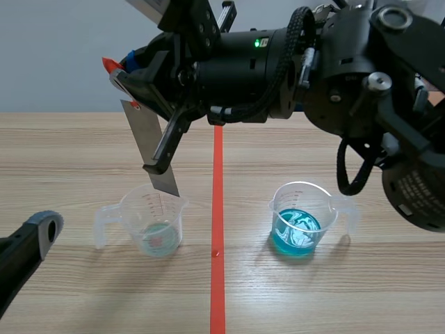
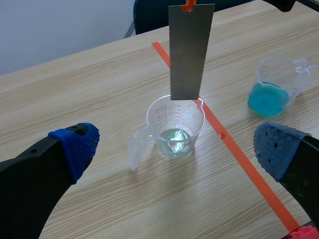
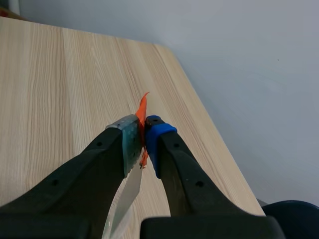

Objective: Do the redox reaction experiment

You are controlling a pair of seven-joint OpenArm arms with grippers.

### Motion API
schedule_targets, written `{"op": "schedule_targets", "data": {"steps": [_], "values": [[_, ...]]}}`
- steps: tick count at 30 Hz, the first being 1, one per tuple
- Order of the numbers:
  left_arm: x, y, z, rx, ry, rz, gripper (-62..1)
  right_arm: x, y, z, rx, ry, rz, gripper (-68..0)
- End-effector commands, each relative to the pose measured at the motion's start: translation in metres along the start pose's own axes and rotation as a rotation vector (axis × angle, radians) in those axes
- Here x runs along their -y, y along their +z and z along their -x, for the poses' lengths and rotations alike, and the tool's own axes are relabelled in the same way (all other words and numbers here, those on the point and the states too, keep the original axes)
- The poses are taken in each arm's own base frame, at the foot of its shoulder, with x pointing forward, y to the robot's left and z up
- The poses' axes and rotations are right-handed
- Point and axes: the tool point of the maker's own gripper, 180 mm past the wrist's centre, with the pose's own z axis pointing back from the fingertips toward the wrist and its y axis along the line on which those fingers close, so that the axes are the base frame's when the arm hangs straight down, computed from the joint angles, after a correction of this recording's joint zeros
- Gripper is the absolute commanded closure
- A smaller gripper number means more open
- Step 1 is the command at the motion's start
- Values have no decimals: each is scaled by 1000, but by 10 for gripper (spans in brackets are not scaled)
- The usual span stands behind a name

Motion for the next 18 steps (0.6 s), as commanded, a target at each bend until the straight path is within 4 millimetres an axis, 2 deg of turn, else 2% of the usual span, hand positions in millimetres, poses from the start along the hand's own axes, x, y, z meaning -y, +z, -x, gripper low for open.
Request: {"op": "schedule_targets", "data": {"steps": [1, 18], "values": [[1, 1, -4, 14, 11, -1, -623, 7, 1, -17, 41, 20, 13, -8], [1, 1, -4, 14, 11, -1, -623, 6, 1, -21, 53, 27, 12, -8]]}}
